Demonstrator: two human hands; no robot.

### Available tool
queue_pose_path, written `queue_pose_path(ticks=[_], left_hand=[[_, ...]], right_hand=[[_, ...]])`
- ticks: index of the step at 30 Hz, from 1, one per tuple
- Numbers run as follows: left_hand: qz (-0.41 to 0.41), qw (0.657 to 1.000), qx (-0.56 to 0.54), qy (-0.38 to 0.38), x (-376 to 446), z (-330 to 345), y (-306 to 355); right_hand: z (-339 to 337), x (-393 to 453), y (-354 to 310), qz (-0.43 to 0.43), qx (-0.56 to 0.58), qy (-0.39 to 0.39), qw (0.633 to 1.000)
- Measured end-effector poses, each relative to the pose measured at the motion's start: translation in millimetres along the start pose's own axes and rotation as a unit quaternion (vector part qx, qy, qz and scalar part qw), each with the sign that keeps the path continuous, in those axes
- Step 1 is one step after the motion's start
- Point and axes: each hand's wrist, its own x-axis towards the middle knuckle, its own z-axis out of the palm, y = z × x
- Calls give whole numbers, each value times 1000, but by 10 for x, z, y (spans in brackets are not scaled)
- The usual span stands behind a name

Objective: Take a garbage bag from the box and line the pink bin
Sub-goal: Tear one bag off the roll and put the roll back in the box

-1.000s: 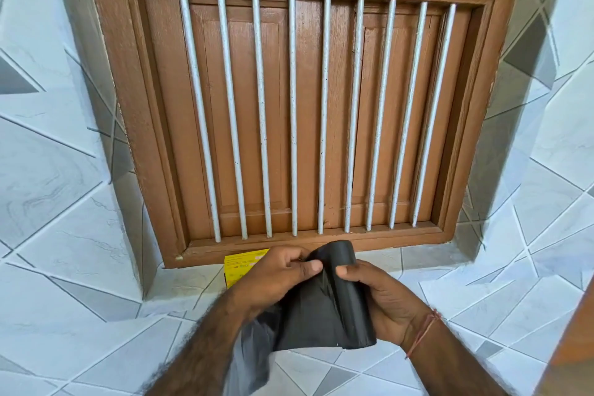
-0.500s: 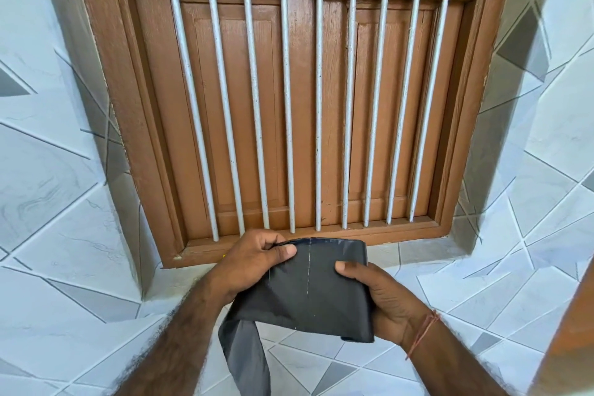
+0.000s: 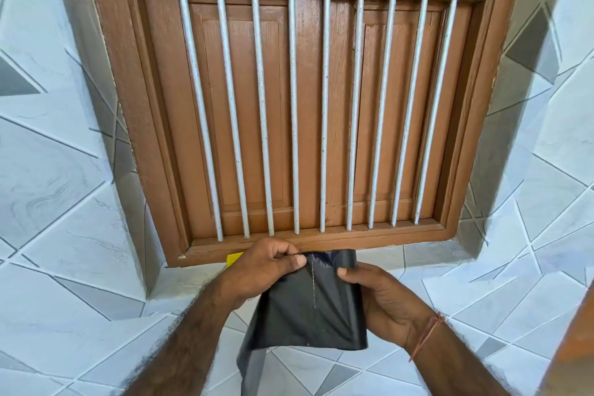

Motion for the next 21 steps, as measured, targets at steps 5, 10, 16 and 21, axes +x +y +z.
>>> queue_pose_path(ticks=[5,10,16,21], left_hand=[[8,1000,7,14,37,87,12],[45,998,27,37,88,214,-10],[87,990,81,75,144,355,-116],[100,988,43,105,120,443,-120]], right_hand=[[89,18,58,33,30,1,999],[171,61,88,10,13,27,999],[191,110,102,4,-24,64,998],[239,107,138,-22,-50,54,997]])
